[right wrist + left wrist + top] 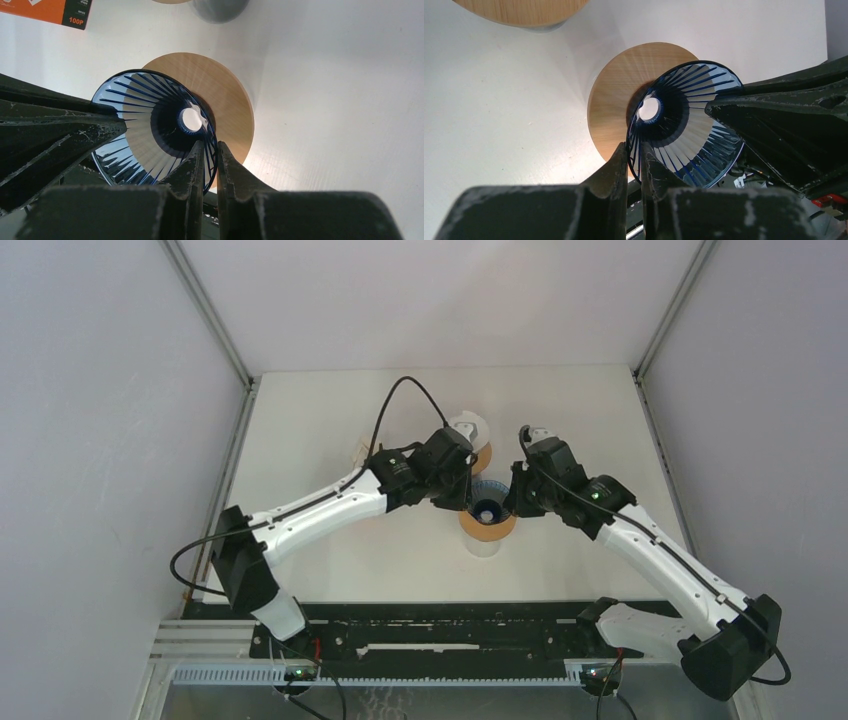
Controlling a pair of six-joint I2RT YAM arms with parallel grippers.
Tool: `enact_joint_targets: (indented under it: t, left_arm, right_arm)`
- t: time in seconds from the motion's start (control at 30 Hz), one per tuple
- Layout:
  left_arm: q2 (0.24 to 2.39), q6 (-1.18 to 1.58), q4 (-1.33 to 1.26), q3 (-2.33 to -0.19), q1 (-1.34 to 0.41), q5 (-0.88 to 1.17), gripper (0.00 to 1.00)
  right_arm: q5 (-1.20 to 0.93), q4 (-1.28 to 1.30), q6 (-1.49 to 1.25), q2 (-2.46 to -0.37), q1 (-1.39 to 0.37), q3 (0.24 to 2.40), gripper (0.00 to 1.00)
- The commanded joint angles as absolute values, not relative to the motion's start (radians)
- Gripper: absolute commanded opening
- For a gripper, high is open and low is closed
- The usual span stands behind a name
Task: Place the coffee filter in the dripper
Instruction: Press the coffee dripper onto the connecting ring.
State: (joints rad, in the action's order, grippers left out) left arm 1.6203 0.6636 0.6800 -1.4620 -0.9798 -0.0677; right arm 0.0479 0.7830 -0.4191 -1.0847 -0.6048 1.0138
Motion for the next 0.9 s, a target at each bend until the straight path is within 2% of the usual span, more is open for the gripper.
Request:
enact_joint_targets:
  t: [0.0, 0.27, 0.53, 0.67, 0.87]
  left_arm:
    - [1.674, 0.58, 0.836, -1.503, -0.996, -0.082, 0.09]
    - [1.621, 0.582, 0.844, -1.568, -0.961, -0.08, 0.23]
    - [1.581, 0.592, 0.845, -1.591, -0.951, -0.059, 0.44]
    - [1.538, 0.601, 0.842, -1.583, -0.939, -0.06, 0.6]
    - [1.428, 0.606, 0.822, -1.523, -0.881, -0.061, 0.67]
  right_arm:
    - [0.06, 0.871, -0.383, -1.093, -0.608, 1.037, 0.17]
    - [0.031, 0.895, -0.375, -1.062, -0.561, 1.11, 0.28]
    - [-0.007, 0.901, -0.373, -1.046, -0.555, 1.15, 0.42]
    - [-0.037, 0.89, -0.366, -1.009, -0.553, 1.168, 0.49]
    - [-0.046, 0.858, -0.343, -0.929, -0.542, 1.171, 0.6]
